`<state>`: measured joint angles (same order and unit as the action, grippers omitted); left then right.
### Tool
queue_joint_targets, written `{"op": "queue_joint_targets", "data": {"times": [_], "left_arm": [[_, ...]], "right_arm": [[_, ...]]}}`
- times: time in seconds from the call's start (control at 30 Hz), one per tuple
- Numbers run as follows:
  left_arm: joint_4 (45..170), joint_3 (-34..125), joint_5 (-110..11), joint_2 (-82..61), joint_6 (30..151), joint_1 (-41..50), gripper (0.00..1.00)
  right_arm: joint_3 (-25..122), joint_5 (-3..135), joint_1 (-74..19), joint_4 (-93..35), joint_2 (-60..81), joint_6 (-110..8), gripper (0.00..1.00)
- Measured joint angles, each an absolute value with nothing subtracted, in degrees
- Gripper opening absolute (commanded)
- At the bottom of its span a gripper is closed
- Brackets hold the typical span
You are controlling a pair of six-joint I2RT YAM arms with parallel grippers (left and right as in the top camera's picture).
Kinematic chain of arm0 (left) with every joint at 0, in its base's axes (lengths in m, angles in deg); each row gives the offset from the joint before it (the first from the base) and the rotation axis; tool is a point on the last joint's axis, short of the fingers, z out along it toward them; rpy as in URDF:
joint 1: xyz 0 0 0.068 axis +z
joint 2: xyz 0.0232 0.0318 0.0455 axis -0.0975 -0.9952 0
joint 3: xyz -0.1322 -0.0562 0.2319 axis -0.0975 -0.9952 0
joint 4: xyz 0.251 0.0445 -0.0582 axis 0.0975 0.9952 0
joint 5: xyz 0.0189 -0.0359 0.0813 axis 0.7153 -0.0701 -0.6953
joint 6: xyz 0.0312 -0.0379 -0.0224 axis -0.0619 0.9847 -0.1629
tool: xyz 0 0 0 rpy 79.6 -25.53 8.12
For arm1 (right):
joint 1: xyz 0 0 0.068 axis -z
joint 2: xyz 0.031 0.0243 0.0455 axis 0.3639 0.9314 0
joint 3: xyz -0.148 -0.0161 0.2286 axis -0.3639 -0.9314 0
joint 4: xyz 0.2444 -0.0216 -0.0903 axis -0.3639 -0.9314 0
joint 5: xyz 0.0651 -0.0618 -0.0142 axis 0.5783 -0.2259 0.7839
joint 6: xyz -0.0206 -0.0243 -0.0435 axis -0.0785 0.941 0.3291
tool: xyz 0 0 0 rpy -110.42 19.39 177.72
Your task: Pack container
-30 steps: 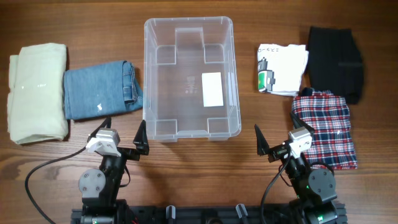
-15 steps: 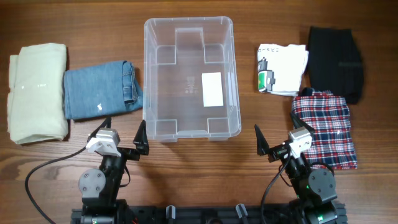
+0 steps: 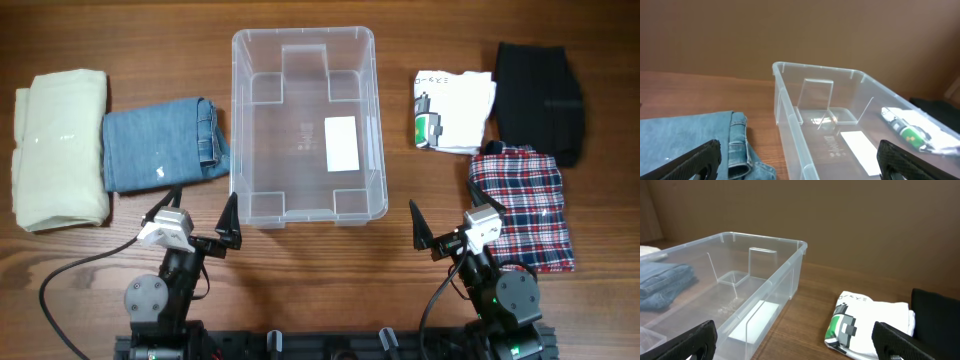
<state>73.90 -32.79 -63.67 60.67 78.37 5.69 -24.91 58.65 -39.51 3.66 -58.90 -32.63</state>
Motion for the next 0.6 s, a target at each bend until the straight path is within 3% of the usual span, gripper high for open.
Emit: {"op": "queue_joint_targets", "data": {"times": [0.33,0.47,0.6], "left_arm": [[82.5,-11.4,-67.2,52.3,83.5,5.7,1.00],[87.4,1.8,-68.4,39.2,83.4,5.7,1.00],[100.4,20.6,-68.6,21.7,79.7,5.8,1.00]], "right_arm": [[-24.9,58.7,-39.5,3.7,-58.9,-32.6,1.00],[-24.9,58.7,-39.5,3.7,-58.9,-32.6,1.00],[-24.9,58.7,-39.5,3.7,-58.9,-32.6,1.00]]}}
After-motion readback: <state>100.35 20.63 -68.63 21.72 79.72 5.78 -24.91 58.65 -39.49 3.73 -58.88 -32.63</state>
